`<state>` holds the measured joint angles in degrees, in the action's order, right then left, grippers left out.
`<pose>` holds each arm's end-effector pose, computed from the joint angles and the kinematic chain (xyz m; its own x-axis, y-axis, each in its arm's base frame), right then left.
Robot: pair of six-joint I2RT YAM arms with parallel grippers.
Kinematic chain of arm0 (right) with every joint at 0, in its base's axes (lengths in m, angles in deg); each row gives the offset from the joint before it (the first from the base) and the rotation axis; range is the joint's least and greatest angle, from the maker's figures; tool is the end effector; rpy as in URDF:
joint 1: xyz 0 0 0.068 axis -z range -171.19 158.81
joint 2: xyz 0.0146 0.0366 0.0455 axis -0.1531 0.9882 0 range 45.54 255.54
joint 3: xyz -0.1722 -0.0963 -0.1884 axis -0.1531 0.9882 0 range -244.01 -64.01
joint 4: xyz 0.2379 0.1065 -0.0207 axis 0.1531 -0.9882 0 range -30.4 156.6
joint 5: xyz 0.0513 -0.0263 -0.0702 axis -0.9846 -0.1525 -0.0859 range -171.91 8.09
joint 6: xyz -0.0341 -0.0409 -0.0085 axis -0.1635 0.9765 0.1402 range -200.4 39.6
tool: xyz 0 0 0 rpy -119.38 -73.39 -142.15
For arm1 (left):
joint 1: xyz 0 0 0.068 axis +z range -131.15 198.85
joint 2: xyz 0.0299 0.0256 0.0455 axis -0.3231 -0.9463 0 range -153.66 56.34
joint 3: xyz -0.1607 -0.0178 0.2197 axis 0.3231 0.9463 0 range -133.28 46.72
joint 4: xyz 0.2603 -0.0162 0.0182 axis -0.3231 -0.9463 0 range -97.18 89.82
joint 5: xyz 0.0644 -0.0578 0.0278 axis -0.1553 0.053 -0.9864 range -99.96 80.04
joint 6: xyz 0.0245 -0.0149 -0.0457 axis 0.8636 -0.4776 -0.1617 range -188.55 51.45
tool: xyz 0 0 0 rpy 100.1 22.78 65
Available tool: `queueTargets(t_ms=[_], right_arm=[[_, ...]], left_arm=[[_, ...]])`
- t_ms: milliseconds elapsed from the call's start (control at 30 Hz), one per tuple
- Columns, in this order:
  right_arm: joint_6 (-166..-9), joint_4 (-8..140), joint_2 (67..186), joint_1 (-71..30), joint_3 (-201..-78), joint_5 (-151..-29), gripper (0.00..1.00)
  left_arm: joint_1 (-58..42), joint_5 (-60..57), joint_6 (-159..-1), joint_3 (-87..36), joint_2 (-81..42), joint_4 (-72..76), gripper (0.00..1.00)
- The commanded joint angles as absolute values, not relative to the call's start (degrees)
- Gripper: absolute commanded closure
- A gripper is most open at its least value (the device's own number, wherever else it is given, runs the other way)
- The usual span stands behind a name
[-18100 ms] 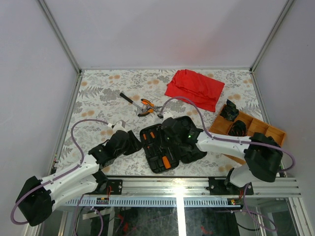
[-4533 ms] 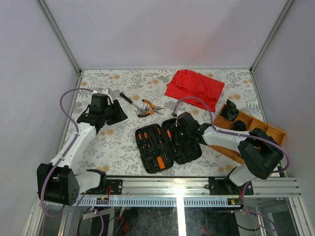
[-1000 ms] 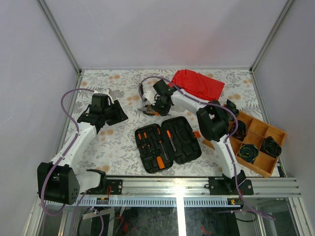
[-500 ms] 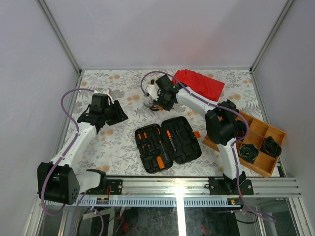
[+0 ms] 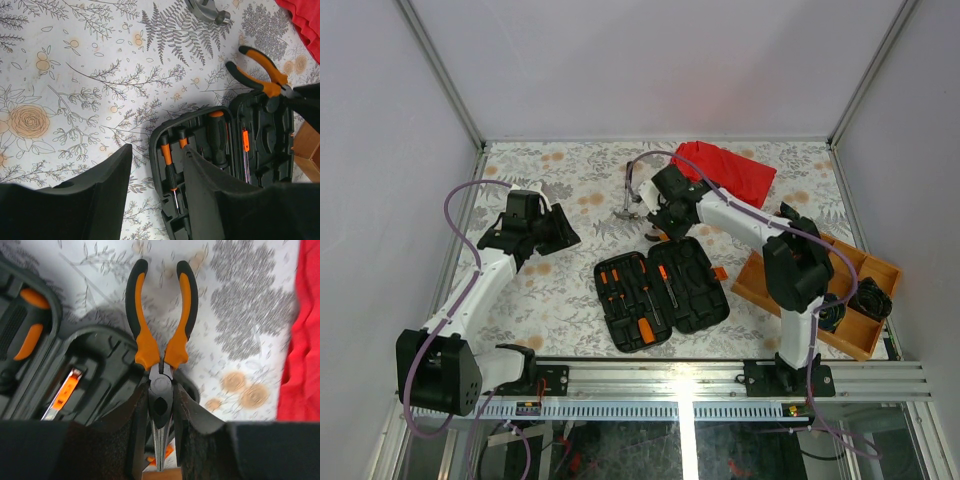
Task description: Sort the tools into containers
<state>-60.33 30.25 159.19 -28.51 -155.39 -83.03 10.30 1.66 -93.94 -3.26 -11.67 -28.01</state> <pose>0.3434 0.2628 0.2245 -0.4269 -0.7569 -0.4948 -0.8100 0.5634 -0.1630 0.2447 -0.0441 0.2613 -0.7631 -0.3100 -0.5671 -0.0475 0.9020 -0.4292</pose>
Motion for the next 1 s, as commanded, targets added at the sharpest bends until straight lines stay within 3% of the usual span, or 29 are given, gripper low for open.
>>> queueTargets(t_ms=[0,467,967], right_arm=[[-69.6,34.2,150.5,-28.2,-150.2,-83.4,1.0],[-89.6,41.5,131.4,-28.2,-127.3,-76.0,1.0],[-100.7,42.1,116.5,-28.2,-109.3,-79.5,1.0]], left_arm=[[10.7,2.7,-92.9,-3.0,-12.2,-25.9,0.57],[10.7,2.8,-92.9,-3.0,-12.1,-25.8,0.57],[10.8,3.6,-93.0,-3.0,-12.3,-25.6,0.57]])
